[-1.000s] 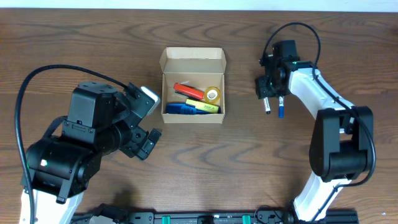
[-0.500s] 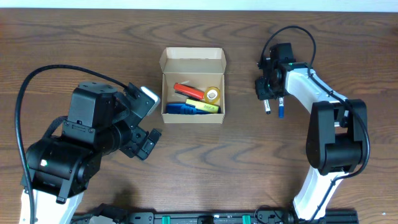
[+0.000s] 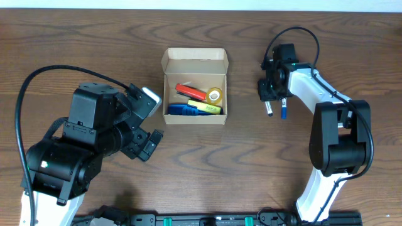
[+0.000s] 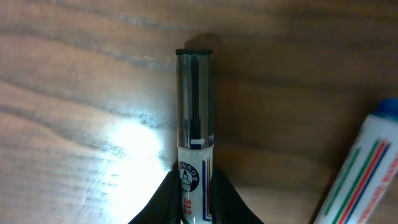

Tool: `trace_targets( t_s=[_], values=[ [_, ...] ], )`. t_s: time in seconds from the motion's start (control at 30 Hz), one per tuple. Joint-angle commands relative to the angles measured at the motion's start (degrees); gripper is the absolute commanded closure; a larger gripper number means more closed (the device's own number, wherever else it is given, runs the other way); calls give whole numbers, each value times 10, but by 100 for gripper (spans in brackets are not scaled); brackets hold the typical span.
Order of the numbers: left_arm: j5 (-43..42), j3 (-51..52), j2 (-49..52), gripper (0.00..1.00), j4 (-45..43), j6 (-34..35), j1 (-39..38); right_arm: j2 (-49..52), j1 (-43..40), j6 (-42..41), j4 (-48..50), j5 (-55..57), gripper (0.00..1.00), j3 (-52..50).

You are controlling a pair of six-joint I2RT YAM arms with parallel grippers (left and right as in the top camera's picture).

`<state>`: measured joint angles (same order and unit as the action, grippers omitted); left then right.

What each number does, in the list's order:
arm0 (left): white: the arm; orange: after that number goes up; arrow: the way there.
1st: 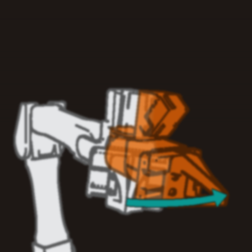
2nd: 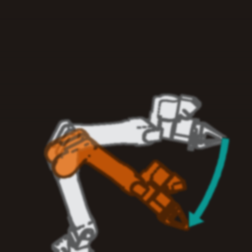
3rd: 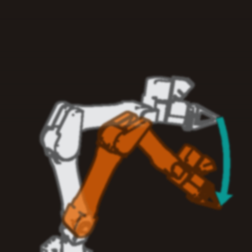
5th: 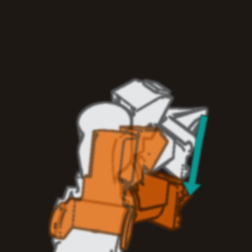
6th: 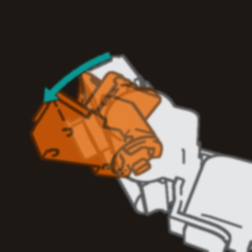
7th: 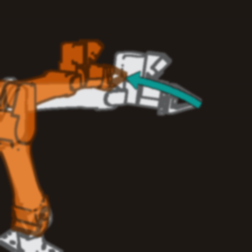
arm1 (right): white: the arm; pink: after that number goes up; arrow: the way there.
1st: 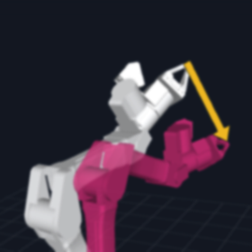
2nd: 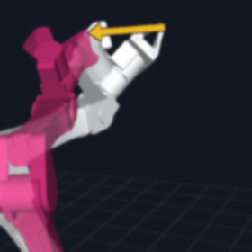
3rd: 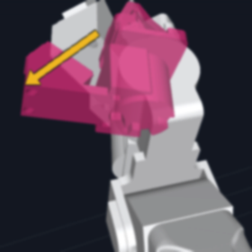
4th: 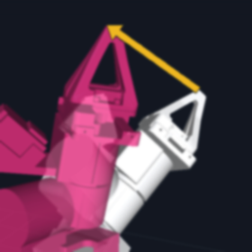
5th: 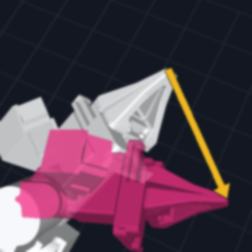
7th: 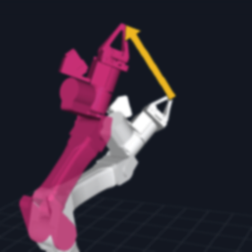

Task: Pack container
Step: 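Carry the black marker into the box and release it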

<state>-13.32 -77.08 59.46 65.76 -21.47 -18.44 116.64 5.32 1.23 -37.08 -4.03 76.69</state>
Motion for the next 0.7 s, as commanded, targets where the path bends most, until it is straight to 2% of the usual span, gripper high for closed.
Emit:
trace_targets(
  t_s=[0.0, 0.17, 0.33, 0.43, 0.67],
  values=[
    [2, -11, 0, 5, 1, -8, 2, 7, 0, -10, -26, -21, 99, 34],
    [2, -11, 0, 5, 1, -8, 2, -18, 1, -10, -79, -23, 99, 116],
    [2, -11, 0, 5, 1, -8, 2, -59, 23, -1, -87, -24, 99, 184],
    [2, -11, 0, 5, 1, -8, 2, -88, 53, 59, -72, -24, 99, 207],
    [2, -11, 0, 5, 1, -8, 2, -108, 162, 261, -60, -27, 99, 209]
  ],
)
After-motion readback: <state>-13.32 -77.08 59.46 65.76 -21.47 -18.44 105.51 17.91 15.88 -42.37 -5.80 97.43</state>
